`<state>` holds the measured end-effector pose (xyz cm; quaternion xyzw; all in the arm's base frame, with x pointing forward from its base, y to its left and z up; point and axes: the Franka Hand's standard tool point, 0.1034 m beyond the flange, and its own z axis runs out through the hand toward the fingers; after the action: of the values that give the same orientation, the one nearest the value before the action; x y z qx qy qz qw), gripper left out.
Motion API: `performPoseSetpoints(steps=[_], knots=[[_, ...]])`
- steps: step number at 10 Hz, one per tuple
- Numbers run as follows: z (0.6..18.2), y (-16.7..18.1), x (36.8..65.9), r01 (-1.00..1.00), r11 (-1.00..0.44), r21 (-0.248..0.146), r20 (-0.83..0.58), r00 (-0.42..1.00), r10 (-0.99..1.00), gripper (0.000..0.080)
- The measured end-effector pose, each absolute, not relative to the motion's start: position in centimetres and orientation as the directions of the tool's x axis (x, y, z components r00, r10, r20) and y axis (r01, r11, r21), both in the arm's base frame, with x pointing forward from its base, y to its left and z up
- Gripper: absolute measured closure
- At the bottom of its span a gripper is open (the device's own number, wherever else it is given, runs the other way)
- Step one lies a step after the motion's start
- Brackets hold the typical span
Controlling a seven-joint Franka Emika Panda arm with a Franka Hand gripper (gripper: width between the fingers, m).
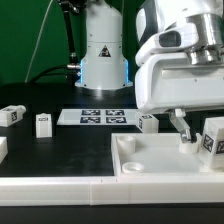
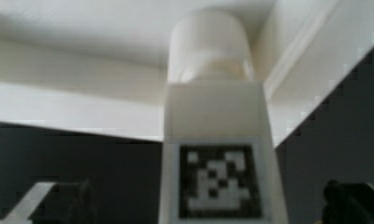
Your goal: Assemble one leg
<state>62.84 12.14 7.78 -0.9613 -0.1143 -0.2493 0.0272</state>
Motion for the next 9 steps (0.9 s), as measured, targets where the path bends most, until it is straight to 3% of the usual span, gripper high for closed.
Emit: performPoseSetpoints(steps=[6,8,9], knots=[[7.90,11.84,63.21,0.244,-0.967,-0.069,-0.021,0.969,0.246,0.0151],[7.84,12.01,63.02,0.243,-0.966,-0.084,-0.113,0.961,0.251,0.0151],[7.72,12.07,63.48,0.244,-0.967,-0.079,-0.079,0.965,0.250,0.0151]])
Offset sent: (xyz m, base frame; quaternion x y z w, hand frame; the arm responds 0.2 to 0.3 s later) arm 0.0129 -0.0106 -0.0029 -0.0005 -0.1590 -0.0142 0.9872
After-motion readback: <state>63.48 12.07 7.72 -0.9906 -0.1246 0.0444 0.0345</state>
